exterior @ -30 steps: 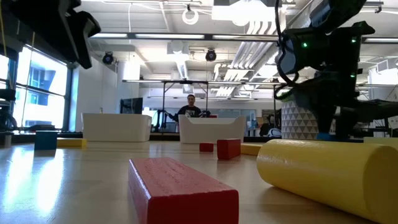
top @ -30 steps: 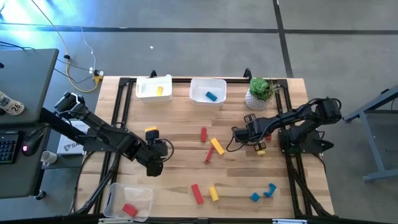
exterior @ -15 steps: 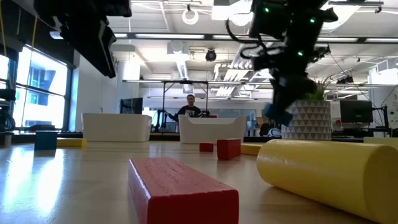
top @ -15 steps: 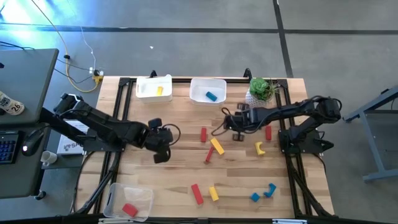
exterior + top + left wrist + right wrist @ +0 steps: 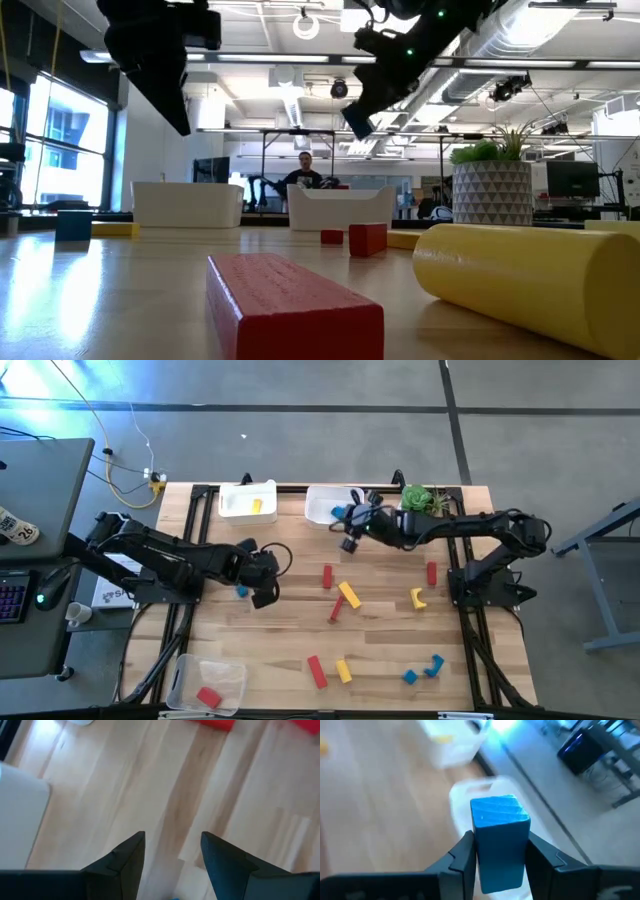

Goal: Sort & place blocks by color
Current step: Put the blue block into the right white bin, then put the yellow block into the left white bin

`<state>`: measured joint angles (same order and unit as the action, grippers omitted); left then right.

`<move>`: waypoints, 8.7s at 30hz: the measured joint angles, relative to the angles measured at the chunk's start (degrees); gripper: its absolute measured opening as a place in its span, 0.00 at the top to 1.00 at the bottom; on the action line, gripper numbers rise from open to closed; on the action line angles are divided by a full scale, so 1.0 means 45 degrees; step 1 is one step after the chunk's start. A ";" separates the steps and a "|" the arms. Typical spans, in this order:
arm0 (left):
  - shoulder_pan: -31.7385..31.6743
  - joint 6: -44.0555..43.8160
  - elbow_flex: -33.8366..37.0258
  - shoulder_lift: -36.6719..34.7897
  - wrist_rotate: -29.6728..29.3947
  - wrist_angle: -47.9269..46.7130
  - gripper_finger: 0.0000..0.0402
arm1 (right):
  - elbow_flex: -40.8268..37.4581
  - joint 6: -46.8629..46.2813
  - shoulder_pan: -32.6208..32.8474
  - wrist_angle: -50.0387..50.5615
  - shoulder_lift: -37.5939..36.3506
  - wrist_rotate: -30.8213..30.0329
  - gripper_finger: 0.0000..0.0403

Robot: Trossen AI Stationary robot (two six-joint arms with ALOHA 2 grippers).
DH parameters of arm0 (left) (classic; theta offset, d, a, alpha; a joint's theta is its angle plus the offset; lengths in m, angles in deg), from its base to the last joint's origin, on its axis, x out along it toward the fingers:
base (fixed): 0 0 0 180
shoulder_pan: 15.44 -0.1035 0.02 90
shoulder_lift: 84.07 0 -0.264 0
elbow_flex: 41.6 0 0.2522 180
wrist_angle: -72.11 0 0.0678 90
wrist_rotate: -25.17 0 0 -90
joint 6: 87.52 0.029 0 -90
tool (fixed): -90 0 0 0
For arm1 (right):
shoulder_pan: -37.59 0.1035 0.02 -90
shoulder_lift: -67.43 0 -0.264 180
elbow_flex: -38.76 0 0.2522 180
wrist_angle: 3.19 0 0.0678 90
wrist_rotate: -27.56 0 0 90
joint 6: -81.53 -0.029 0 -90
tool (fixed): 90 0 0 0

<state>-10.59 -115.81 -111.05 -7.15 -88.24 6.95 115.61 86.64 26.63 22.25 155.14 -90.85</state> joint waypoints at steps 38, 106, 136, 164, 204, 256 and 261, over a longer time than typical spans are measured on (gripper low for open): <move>-0.1777 -0.0899 0.0151 0.0000 0.1022 -0.1721 0.55 | -0.0010 -0.1454 -0.2652 -0.1660 0.2368 0.2168 0.72; -0.0651 -0.1347 0.0146 0.0000 0.0722 0.0932 0.55 | -0.0058 -1.1830 0.5368 0.4513 0.1219 0.2254 0.47; -0.0651 -0.1225 0.0141 0.0000 0.0244 0.1849 0.55 | -0.0009 -1.3236 0.5455 0.3956 0.4664 0.2831 0.47; -0.0661 -0.1171 0.0141 0.0000 -0.0313 0.1883 0.55 | -0.0050 -1.3129 0.5447 0.4727 0.4632 0.2167 0.74; -0.4194 -0.3448 0.0141 -0.0005 0.3441 0.5895 0.55 | -0.0056 -0.3185 0.5265 0.1218 0.2514 -0.1310 0.75; -0.4231 -0.1410 0.0141 -0.0005 0.3535 0.8524 0.85 | -0.0039 0.0243 0.3759 -0.4472 0.2514 -0.1990 0.73; -0.4231 -0.0726 0.0141 -0.0005 0.3536 0.8483 0.89 | -0.0039 0.0297 0.3759 -0.4461 0.2514 -0.1964 0.70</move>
<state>-29.63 -119.07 -110.41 -7.17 -72.33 45.13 115.43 87.97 43.55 2.18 166.45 -99.69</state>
